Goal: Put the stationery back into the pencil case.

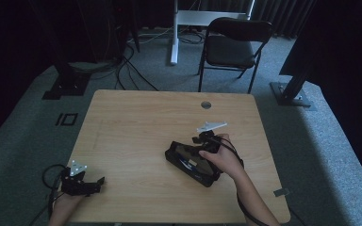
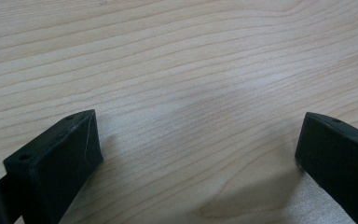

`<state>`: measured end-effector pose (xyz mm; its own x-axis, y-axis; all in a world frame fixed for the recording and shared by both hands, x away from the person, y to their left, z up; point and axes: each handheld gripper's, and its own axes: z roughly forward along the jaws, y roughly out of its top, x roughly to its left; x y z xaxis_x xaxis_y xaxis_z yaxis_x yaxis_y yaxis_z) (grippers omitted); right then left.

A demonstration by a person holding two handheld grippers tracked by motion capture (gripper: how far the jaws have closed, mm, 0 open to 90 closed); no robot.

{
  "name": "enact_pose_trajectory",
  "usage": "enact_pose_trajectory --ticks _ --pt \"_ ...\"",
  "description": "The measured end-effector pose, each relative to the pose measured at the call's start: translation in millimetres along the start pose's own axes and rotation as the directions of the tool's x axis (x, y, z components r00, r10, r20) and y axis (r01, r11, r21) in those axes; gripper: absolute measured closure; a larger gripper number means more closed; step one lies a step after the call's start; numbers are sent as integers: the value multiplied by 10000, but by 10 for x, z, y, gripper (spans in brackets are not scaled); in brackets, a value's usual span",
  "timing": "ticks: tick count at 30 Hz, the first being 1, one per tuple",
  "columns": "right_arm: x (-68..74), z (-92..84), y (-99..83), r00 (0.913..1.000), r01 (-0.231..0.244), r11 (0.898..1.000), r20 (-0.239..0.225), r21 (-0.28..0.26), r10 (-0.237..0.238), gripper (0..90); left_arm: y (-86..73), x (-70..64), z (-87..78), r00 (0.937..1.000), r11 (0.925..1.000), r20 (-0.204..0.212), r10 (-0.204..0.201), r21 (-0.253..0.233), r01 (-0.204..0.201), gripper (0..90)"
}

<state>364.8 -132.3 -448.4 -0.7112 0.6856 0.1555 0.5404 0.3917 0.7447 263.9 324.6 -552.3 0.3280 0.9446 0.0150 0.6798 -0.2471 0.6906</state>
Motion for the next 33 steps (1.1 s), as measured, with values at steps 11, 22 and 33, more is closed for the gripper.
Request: enact_pose_trajectory --ticks 11,22,33 --pt "-112 -50 -22 9978 -344 9981 543 -507 372 402 0 0 0 10000 10000 0 -2 -1 2 2" --pt "-282 -112 -111 9892 -832 9934 1140 -786 918 394 0 -1 0 10000 10000 -1 -2 -1 2 2" --pt "-466 -144 -263 9784 -1145 9895 1625 -878 1276 373 0 0 0 10000 10000 0 0 0 0 2"
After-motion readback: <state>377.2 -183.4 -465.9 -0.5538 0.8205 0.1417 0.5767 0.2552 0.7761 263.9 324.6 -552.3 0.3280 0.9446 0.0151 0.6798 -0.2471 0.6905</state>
